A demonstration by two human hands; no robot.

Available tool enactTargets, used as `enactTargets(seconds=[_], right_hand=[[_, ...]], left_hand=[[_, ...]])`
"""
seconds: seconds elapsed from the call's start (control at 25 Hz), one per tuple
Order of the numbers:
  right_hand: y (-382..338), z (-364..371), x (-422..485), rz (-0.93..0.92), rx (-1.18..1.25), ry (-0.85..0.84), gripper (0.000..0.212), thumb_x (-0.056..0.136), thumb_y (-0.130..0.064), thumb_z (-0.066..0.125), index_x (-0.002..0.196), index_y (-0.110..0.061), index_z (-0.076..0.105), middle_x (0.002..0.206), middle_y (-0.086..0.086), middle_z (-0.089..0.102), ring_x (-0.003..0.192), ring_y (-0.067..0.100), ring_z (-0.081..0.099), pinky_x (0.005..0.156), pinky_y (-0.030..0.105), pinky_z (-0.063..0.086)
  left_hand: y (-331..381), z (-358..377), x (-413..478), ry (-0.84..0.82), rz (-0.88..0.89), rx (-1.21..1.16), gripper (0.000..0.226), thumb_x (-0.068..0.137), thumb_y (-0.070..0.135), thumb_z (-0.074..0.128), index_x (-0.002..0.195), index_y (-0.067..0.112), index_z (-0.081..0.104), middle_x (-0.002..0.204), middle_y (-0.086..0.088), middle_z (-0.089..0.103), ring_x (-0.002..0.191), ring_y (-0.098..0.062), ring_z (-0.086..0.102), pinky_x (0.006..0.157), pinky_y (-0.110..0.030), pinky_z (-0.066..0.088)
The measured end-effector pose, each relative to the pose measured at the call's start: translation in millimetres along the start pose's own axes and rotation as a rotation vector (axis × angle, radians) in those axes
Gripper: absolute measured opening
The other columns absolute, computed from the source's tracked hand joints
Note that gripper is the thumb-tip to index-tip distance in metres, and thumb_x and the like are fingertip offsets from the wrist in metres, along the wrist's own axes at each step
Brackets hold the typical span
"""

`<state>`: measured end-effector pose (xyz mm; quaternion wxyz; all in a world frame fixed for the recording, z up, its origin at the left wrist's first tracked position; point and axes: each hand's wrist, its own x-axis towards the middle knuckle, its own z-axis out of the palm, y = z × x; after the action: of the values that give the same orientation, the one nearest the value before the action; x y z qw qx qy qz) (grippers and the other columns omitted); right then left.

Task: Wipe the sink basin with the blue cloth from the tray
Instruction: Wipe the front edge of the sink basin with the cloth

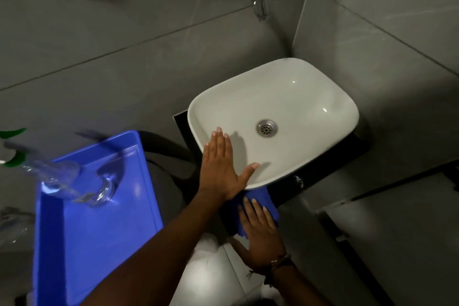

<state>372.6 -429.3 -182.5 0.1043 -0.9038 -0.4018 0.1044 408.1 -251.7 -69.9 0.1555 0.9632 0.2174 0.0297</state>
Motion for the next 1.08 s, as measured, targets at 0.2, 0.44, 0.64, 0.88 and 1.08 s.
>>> enactTargets(seconds=[0.2, 0.44, 0.64, 0.88, 1.08], right_hand=[[126, -33, 15, 0.086, 0.0, 0.03, 0.082, 0.081, -0.071, 0.036, 0.146, -0.022, 0.028, 0.157, 0.003, 0.025, 0.145, 0.023, 0.021, 0.118, 0.042, 0.013], [282, -89, 83, 0.418, -0.051, 0.066, 0.09, 0.076, -0.071, 0.039, 0.144, -0.013, 0.033, 0.154, 0.014, 0.034, 0.142, 0.034, 0.028, 0.115, 0.053, 0.027], [256, -90, 91, 0.533, 0.058, 0.134, 0.096, 0.071, -0.073, 0.038, 0.143, -0.008, 0.035, 0.154, 0.017, 0.031, 0.143, 0.035, 0.025, 0.116, 0.056, 0.022], [60, -32, 7, 0.195, 0.138, 0.057, 0.103, 0.067, -0.076, 0.047, 0.149, -0.017, 0.024, 0.159, 0.009, 0.021, 0.146, 0.032, 0.016, 0.12, 0.052, 0.011], [-41, -17, -24, -0.055, 0.001, -0.208, 0.095, 0.056, -0.039, 0.076, 0.142, -0.023, 0.039, 0.148, 0.002, 0.046, 0.134, 0.026, 0.045, 0.109, 0.046, 0.038]], left_hand=[[-5, 19, 5, 0.057, -0.033, 0.075, 0.11, 0.083, 0.082, 0.023, 0.155, 0.0, 0.01, 0.165, -0.02, 0.003, 0.153, -0.03, 0.002, 0.125, -0.045, 0.005], [-8, 24, 6, 0.06, -0.032, 0.087, 0.11, 0.083, 0.083, 0.019, 0.154, 0.0, 0.013, 0.164, -0.021, 0.007, 0.153, -0.031, 0.005, 0.124, -0.049, 0.008], [-5, 21, 7, 0.051, -0.044, 0.08, 0.11, 0.082, 0.083, 0.014, 0.155, 0.0, 0.013, 0.164, -0.021, 0.007, 0.153, -0.032, 0.005, 0.124, -0.048, 0.006], [-5, 17, 5, 0.021, -0.055, 0.068, 0.109, 0.083, 0.08, 0.021, 0.155, -0.001, 0.009, 0.164, -0.023, 0.004, 0.153, -0.034, 0.004, 0.124, -0.05, 0.006], [1, 5, -18, -0.011, -0.028, -0.071, 0.104, 0.088, 0.075, 0.03, 0.155, 0.004, -0.008, 0.162, -0.021, -0.017, 0.151, -0.031, -0.017, 0.124, -0.048, -0.005]])
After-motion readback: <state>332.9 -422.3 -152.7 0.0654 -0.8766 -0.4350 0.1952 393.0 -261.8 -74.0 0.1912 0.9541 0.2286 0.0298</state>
